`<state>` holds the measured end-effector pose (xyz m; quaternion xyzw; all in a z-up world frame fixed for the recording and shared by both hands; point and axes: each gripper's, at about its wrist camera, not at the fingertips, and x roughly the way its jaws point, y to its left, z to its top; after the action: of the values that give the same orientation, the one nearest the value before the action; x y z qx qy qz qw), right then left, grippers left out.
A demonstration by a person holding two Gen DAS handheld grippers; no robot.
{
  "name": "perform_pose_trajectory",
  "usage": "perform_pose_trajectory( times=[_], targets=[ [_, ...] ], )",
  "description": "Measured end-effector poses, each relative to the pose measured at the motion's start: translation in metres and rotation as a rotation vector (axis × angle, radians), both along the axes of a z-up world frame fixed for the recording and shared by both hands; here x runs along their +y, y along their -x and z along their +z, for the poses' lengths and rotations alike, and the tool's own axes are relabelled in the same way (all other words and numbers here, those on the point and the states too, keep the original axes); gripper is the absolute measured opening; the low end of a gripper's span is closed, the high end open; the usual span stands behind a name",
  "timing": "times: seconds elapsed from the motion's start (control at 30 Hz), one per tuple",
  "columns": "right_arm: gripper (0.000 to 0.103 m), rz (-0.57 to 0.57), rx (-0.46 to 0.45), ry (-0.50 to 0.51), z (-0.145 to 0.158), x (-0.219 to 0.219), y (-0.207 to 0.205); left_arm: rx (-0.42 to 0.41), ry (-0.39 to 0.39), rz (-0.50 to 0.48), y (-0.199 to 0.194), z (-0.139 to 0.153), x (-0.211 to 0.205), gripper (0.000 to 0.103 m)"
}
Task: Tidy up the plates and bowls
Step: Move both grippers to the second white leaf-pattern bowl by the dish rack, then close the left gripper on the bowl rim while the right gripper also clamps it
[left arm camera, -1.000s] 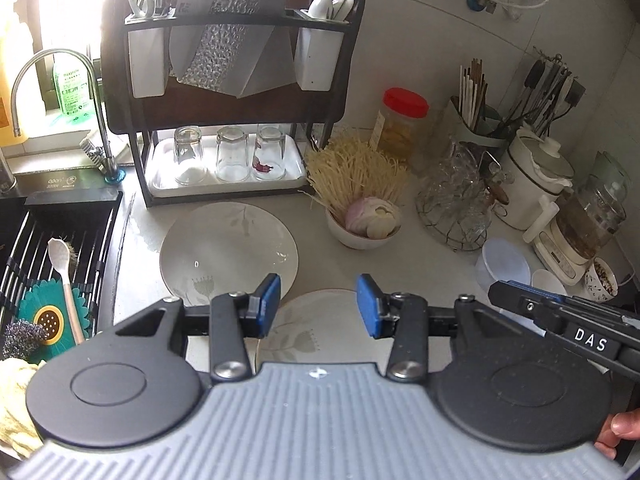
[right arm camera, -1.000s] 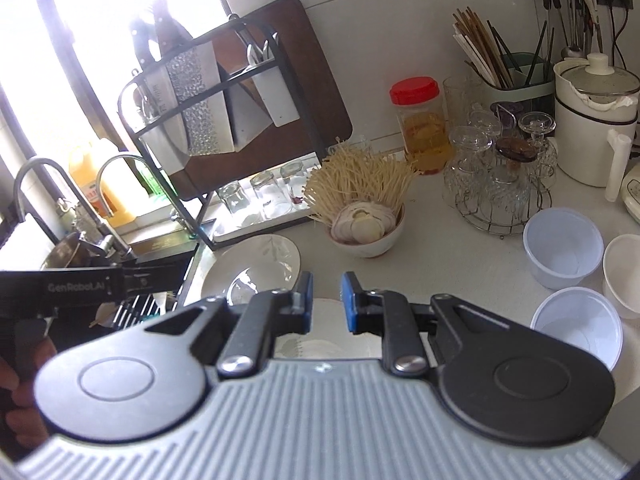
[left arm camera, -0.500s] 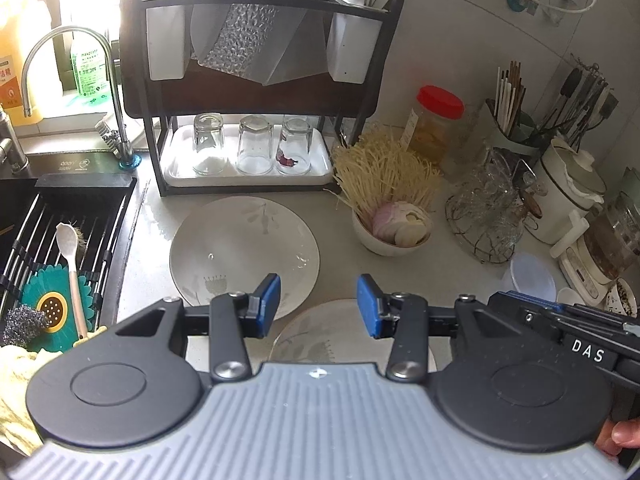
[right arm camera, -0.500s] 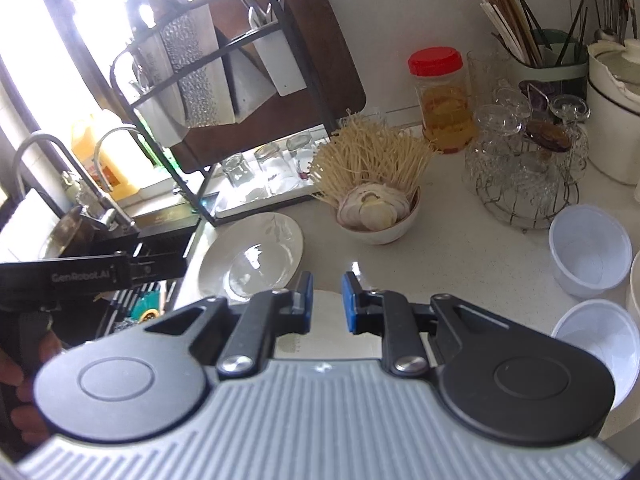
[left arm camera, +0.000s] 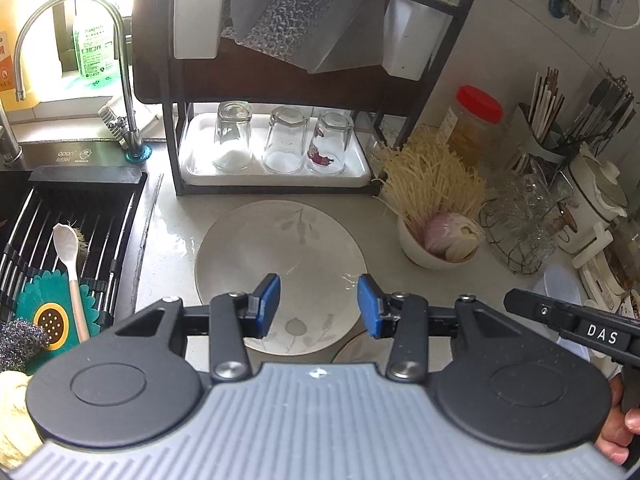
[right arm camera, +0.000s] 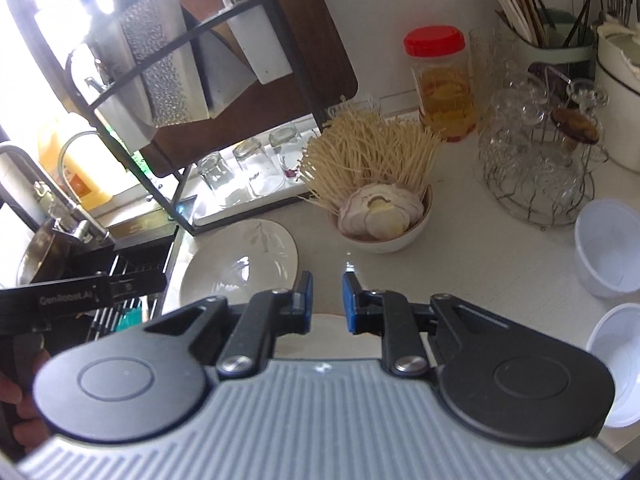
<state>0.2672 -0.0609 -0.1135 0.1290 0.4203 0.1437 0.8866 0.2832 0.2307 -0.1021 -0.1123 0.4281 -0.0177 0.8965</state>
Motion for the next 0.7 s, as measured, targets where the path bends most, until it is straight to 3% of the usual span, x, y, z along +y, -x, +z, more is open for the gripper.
perform_pose_trajectory(
  times=[0.2, 0.23, 0.27, 0.3, 0.5, 0.7],
  targets=[
    [0.022, 0.002, 0.065, -0.006, -0.022, 0.014, -0.020, 0.039, -0.002, 0.023, -0.020, -0.024, 0.025, 0.056],
    [0.031, 0.004, 0.074, -0.013, -0.025, 0.016, -0.024, 0.050, -0.003, 0.028, -0.023, -0.029, 0.030, 0.059],
    [0.047, 0.004, 0.085, -0.021, -0.028, 0.017, -0.027, 0.056, -0.001, 0.030, -0.026, -0.033, 0.033, 0.062],
    [0.052, 0.008, 0.092, -0.031, -0.032, 0.020, -0.031, 0.060, 0.001, 0.033, -0.029, -0.038, 0.038, 0.062],
    [0.053, 0.087, 0.141, -0.019, -0.055, 0.047, -0.058, 0.082, 0.030, 0.090, -0.046, -0.065, 0.069, 0.066],
    [0.051, 0.078, 0.163, 0.015, -0.076, 0.065, -0.084, 0.132, 0.095, 0.140, -0.063, -0.094, 0.098, 0.065]
  ],
)
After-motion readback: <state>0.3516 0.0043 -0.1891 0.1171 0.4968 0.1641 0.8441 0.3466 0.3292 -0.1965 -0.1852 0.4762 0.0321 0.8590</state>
